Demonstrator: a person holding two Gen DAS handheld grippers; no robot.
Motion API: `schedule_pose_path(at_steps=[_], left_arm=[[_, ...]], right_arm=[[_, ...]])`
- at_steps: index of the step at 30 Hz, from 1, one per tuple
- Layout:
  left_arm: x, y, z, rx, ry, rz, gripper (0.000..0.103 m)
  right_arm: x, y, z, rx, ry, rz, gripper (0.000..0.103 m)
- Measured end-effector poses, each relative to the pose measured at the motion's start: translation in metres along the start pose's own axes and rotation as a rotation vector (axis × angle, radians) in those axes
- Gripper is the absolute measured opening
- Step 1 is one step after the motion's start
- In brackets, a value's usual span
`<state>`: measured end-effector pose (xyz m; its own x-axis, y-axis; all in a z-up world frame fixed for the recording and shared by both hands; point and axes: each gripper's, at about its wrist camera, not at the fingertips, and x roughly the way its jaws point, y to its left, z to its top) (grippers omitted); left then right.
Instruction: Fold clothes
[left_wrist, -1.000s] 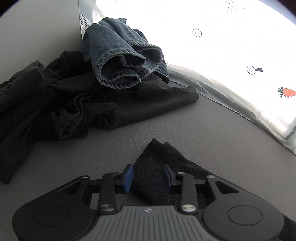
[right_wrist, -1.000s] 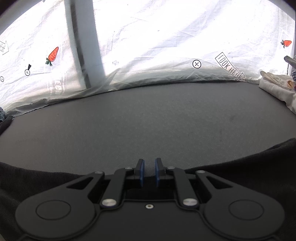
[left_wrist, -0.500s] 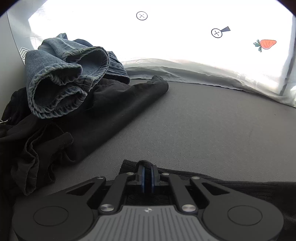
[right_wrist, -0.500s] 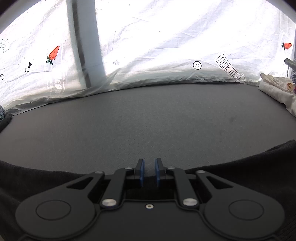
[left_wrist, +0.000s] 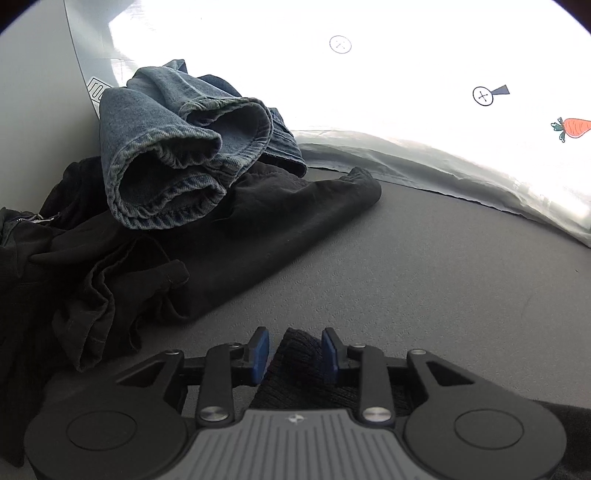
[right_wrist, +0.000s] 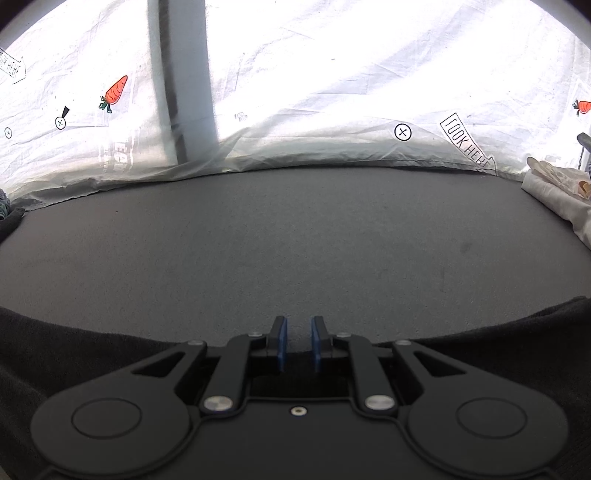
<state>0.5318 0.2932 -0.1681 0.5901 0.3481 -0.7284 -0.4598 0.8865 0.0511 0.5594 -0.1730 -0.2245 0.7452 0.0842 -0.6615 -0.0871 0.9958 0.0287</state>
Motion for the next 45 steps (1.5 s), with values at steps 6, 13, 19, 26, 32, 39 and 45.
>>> schedule_pose_path(at_steps=[6, 13, 19, 26, 32, 39, 45], left_arm=[[-0.055, -0.021, -0.023, -0.022, 0.003, -0.122, 0.075], [-0.077, -0.082, -0.097, 0.116, 0.148, -0.245, 0.081], [-0.070, -0.108, -0.129, 0.220, 0.171, -0.233, 0.095], [-0.060, -0.100, -0.127, 0.206, 0.185, -0.258, 0.103], [-0.060, -0.098, -0.128, 0.203, 0.169, -0.263, 0.103], [-0.062, -0.100, -0.130, 0.198, 0.155, -0.260, 0.103], [-0.062, -0.100, -0.131, 0.196, 0.149, -0.260, 0.103]], right_arm=[[-0.057, -0.002, -0.025, -0.052, -0.012, -0.069, 0.067], [-0.124, -0.004, -0.055, -0.117, -0.026, -0.149, 0.090], [-0.142, 0.016, -0.100, -0.329, 0.048, -0.186, 0.097], [-0.116, 0.028, -0.085, -0.419, 0.034, -0.224, 0.097], [-0.114, 0.023, -0.061, -0.391, -0.068, -0.229, 0.097], [-0.117, 0.020, -0.062, -0.365, -0.070, -0.181, 0.097], [-0.108, 0.027, -0.060, -0.408, -0.077, -0.154, 0.098]])
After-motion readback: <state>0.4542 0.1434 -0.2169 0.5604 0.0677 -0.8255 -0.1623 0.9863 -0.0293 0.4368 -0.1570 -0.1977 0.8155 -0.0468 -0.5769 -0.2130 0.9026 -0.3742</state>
